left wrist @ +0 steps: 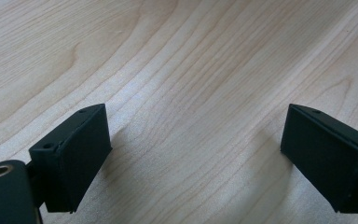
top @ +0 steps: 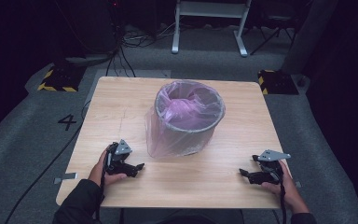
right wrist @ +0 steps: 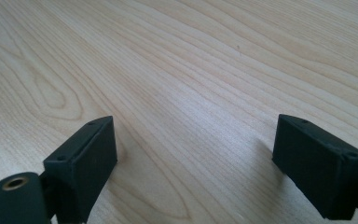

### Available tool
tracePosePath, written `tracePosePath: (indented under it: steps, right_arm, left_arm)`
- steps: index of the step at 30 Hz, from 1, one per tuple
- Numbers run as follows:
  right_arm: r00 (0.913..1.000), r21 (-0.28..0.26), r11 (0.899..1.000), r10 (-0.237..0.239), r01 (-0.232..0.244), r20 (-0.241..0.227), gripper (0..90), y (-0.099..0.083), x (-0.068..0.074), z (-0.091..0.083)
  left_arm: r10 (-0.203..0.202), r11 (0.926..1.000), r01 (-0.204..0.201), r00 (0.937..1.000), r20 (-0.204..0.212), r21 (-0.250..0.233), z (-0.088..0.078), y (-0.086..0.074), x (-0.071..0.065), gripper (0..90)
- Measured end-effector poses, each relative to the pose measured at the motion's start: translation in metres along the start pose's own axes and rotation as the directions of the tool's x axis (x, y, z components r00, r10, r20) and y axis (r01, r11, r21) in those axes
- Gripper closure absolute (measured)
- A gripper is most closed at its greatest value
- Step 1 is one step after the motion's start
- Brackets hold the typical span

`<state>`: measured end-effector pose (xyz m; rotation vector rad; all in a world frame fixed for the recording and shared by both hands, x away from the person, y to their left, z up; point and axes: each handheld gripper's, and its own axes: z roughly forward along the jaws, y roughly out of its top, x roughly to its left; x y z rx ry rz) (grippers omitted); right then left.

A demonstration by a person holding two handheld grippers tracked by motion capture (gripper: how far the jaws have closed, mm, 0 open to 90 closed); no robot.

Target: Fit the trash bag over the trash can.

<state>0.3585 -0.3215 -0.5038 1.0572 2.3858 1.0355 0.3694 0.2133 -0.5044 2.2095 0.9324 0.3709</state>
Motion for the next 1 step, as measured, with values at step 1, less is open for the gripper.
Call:
tracePosePath:
  steps: [1]
  right_arm:
    - [1.0, 0.0, 1.0, -0.001, 0.001, -0.001, 13.5, 0.0, -0.0001, 0.0]
  left_arm:
    - [0.0, 1.0, 0.0, 1.0, 0.0, 0.0, 0.0, 0.0, 0.0, 8.1]
